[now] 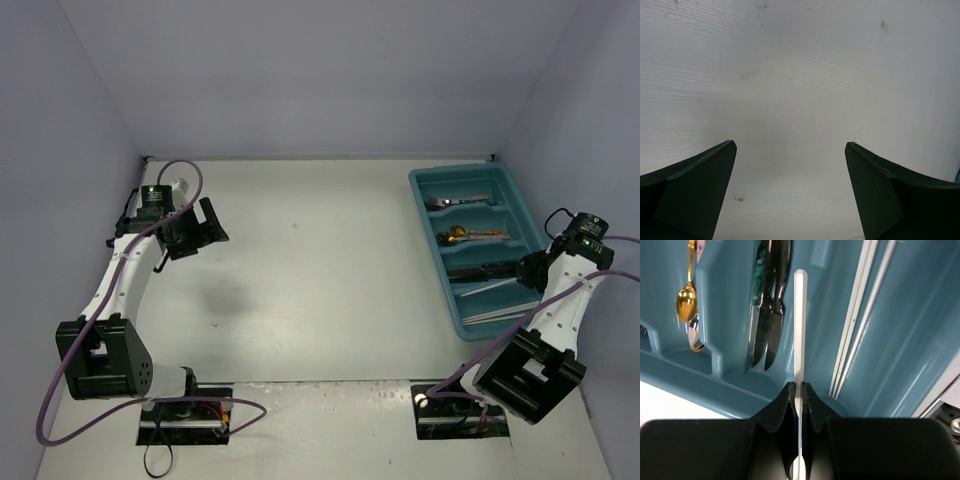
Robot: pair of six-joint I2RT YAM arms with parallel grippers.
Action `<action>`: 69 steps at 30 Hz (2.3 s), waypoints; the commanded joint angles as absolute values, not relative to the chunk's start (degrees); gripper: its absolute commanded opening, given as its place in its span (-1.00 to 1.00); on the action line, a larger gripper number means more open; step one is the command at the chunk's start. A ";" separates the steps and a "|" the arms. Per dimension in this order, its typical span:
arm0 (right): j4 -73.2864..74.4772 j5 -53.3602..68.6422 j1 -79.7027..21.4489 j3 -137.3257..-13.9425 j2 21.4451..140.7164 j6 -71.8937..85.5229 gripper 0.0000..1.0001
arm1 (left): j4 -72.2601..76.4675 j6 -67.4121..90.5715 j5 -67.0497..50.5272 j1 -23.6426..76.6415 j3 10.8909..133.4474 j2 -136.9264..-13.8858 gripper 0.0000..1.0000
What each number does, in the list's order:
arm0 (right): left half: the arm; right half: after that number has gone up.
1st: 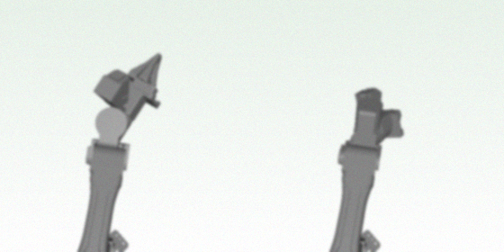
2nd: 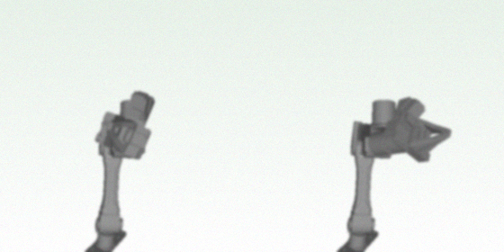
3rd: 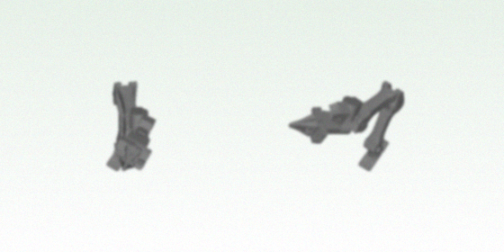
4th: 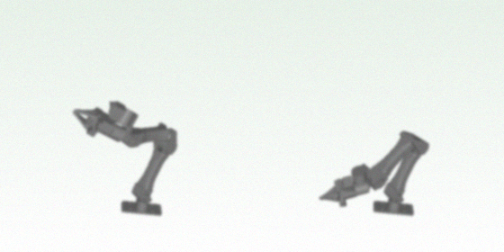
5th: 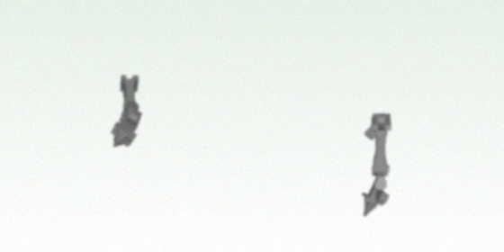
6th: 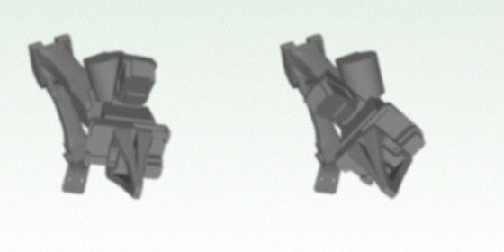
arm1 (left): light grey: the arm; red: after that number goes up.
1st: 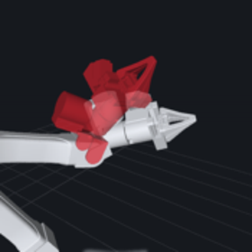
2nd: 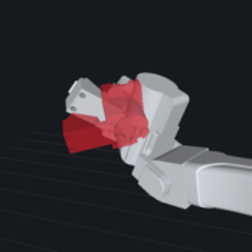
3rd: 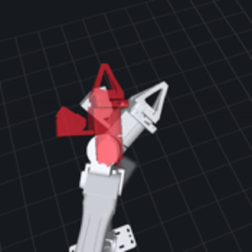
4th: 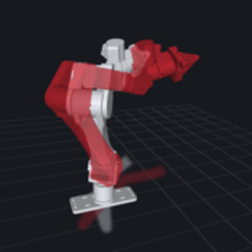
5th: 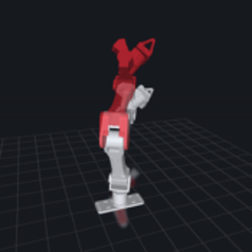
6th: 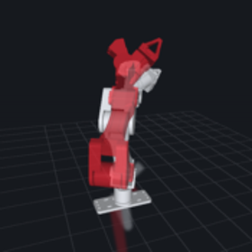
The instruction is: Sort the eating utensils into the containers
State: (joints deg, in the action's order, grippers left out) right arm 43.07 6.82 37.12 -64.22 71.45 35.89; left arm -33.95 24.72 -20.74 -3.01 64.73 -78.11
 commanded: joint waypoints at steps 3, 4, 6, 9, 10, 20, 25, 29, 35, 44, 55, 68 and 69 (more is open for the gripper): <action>44.74 3.00 41.82 -63.03 68.91 34.81 -1.00 | -31.47 23.56 -24.43 -2.90 67.76 -76.64 0.79; 44.74 2.09 42.43 -62.66 68.91 34.57 -1.00 | -31.47 23.44 -24.73 -2.90 67.88 -76.70 0.79; 44.70 1.20 43.15 -61.80 68.78 34.01 -1.00 | -31.52 23.33 -25.36 -2.90 68.11 -76.85 0.79; 44.54 0.25 43.42 -59.94 68.04 33.05 -1.00 | -31.46 23.38 -25.94 -2.83 68.10 -76.94 0.79; 44.48 0.19 43.42 -59.27 67.73 33.05 -1.00 | -31.46 23.38 -26.00 -2.89 68.04 -77.06 0.79; 40.93 -1.71 43.95 -57.69 67.81 31.00 -1.00 | -31.50 22.48 -25.88 -2.81 65.92 -75.33 0.79; 39.74 -0.53 43.95 -57.91 68.29 30.41 -0.58 | -31.81 21.98 -25.23 -2.90 65.82 -74.97 0.80; 38.61 1.47 44.03 -58.85 69.65 30.15 -0.28 | -32.25 21.37 -25.05 -2.90 66.26 -74.81 0.80; 36.43 16.42 41.45 -59.75 69.99 23.43 -0.24 | -35.05 20.86 -23.03 -2.99 68.62 -75.27 0.79; 22.93 14.06 2.01 -62.52 68.68 12.72 0.03 | -40.13 14.26 -17.07 -2.90 71.87 -77.23 0.79; 8.18 1.66 -18.10 -77.60 97.01 1.78 0.10 | -39.92 3.87 -8.97 -2.73 71.74 -78.75 0.80; -1.32 -3.19 -26.19 -73.42 98.10 -2.96 0.14 | -28.73 -1.67 -5.92 -1.12 63.94 -79.78 0.79; -1.32 -3.14 -26.33 -73.28 97.67 -3.04 0.14 | -28.18 -1.70 -5.78 -1.03 63.43 -79.67 0.79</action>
State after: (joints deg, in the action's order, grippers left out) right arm 3.25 -1.00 -25.59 -73.61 103.31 -1.65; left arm -33.54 0.04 -7.72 -1.54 63.99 -80.31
